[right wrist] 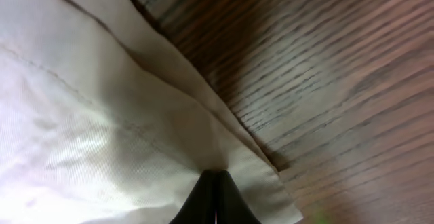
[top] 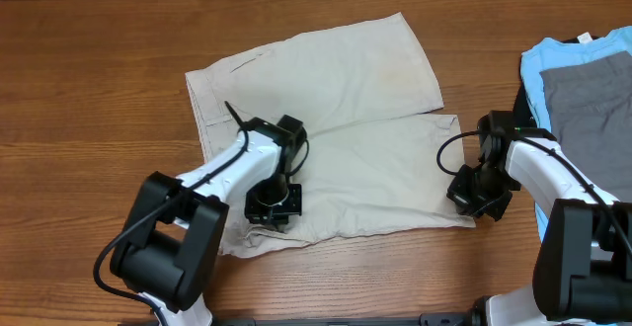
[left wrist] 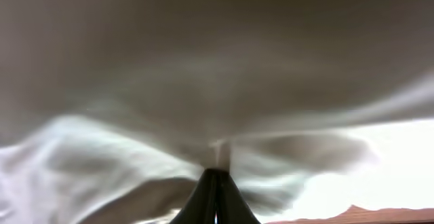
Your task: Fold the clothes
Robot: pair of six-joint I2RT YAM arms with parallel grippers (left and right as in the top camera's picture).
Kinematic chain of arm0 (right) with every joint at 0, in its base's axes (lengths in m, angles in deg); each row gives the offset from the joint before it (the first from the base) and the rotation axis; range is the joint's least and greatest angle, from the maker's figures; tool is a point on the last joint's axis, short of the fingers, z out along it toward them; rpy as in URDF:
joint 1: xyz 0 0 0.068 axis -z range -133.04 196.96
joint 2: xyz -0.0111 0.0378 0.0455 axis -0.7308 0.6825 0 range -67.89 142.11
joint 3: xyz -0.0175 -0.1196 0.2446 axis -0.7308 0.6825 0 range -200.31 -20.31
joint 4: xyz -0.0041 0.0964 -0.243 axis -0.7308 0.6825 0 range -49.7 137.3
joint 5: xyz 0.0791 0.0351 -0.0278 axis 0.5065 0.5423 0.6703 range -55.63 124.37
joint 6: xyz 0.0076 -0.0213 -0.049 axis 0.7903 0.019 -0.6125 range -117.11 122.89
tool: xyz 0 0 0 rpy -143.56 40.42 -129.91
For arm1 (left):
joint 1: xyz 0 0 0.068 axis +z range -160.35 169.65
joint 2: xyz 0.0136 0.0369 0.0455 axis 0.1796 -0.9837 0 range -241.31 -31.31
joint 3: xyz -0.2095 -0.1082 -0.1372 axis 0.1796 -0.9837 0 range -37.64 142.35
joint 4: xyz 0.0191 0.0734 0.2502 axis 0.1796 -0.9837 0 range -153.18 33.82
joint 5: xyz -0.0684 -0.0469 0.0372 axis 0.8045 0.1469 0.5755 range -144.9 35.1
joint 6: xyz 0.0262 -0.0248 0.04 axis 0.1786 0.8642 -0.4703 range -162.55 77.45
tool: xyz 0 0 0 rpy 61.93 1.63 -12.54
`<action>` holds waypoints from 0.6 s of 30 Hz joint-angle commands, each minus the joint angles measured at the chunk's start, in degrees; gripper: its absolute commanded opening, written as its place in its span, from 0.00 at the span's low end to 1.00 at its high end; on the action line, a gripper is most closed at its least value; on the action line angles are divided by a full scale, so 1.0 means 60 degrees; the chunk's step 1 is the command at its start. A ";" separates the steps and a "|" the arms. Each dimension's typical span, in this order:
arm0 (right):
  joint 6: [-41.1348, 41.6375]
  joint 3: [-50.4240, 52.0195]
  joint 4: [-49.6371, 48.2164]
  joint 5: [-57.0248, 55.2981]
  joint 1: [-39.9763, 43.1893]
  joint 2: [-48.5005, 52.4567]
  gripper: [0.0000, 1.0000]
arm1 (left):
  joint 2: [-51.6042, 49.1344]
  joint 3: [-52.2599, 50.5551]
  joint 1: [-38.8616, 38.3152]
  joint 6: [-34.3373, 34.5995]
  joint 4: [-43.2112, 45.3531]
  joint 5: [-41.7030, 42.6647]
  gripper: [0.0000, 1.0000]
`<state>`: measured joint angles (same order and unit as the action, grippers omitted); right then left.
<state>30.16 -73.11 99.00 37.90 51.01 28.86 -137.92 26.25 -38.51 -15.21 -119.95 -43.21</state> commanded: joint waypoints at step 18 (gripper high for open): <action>-0.2120 -0.0984 0.1104 0.3075 0.0015 -0.0087 0.04 | 0.1282 0.1548 -0.0882 0.0608 -0.1071 -0.0463 0.04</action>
<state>18.66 -80.52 106.14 54.54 51.03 28.86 -133.81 33.88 -43.49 -13.73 -125.74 -44.04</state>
